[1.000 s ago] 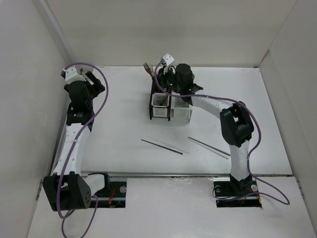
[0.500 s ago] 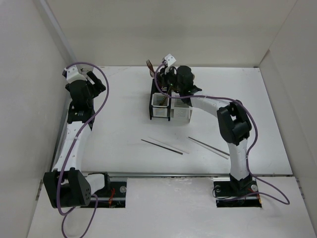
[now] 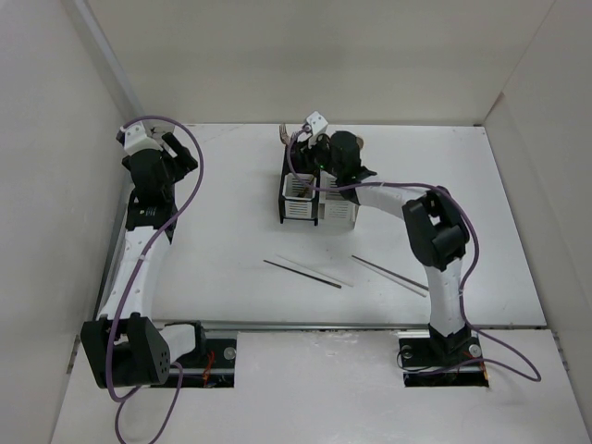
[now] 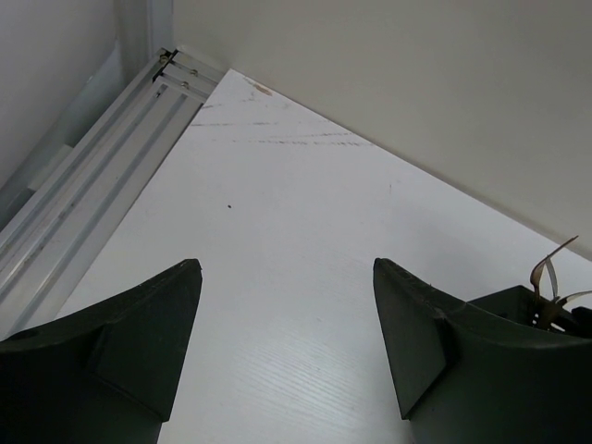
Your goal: Sort the eating utensils into containers
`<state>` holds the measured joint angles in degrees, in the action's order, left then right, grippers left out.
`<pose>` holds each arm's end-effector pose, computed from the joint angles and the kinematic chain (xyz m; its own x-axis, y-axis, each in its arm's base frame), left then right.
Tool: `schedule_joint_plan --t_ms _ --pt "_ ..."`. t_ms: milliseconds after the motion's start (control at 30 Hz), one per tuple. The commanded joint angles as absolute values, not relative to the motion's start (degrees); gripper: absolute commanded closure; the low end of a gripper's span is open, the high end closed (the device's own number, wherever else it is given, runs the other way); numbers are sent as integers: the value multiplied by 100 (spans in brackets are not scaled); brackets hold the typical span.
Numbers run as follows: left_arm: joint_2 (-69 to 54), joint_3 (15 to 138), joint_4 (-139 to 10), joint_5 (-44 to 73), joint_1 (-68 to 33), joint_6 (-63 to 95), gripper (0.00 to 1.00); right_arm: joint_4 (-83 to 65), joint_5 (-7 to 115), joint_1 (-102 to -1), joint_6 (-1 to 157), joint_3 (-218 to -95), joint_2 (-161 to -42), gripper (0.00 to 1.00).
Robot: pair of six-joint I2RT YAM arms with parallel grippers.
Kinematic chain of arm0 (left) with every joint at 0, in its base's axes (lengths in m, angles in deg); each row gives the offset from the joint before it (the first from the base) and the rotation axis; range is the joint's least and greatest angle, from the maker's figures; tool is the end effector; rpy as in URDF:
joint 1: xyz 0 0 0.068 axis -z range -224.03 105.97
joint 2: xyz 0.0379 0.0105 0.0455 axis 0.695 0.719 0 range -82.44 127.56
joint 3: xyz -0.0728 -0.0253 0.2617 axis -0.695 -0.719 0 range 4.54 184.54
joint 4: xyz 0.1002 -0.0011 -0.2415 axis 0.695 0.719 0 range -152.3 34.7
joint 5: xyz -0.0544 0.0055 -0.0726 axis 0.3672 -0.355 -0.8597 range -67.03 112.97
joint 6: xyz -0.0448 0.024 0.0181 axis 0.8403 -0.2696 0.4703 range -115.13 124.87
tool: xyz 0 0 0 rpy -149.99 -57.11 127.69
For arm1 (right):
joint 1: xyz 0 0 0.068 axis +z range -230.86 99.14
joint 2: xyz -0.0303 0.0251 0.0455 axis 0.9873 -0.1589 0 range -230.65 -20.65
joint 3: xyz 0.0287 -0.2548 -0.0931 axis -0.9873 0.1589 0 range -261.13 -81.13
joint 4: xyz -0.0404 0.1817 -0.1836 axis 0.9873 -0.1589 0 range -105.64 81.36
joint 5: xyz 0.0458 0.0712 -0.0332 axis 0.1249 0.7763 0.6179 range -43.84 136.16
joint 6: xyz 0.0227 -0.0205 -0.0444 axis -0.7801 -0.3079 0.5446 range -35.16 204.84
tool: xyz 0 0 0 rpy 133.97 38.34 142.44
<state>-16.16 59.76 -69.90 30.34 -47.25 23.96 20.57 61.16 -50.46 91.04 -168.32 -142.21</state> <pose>0.2741 0.0201 0.3604 0.0030 -0.3247 -0.9458 -0.1933 0.9278 -0.3191 0.4285 0.2620 0.2399 -0.0004 -0.1211 -0.9926 -0.7154 0.6936 -0.0843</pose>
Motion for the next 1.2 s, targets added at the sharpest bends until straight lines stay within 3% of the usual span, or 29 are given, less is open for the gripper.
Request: schedule_joint_plan --t_ms 0,267,433,533,633,667,767,967,1167 --pt "-1661 6176 -7293 2912 -4763 2456 28 2318 6285 -5071 9144 -16761 -13790 47" --pt "-1661 6071 -7293 2692 -4763 2509 29 1951 6856 -4966 9371 -17356 -12824 36" --pt "-1766 5904 -7293 2551 -4763 2499 29 -1482 7174 -5018 10624 -17842 -11964 36" --pt "-1828 5755 -7407 2446 -4763 2500 29 -3570 5819 -4468 11600 -17510 -11594 44" --pt "-1828 5597 -7548 2385 -4763 2552 29 -4578 5162 -3983 11719 -17044 -11487 58" --pt "-1881 5596 -7548 2384 -4763 2553 29 -4643 5161 -3859 11466 -16877 -11426 64" --pt "-1943 5368 -7601 2332 -4763 2675 29 -4390 5099 -3411 10852 -16174 -11276 70" --pt "-2337 4990 -7399 2287 -4580 2676 29 -4229 4327 -2778 9918 -15698 -11626 70" --pt "-2611 4717 -7145 2235 -4464 2676 29 -4081 4379 -2777 9171 -15381 -12014 73"
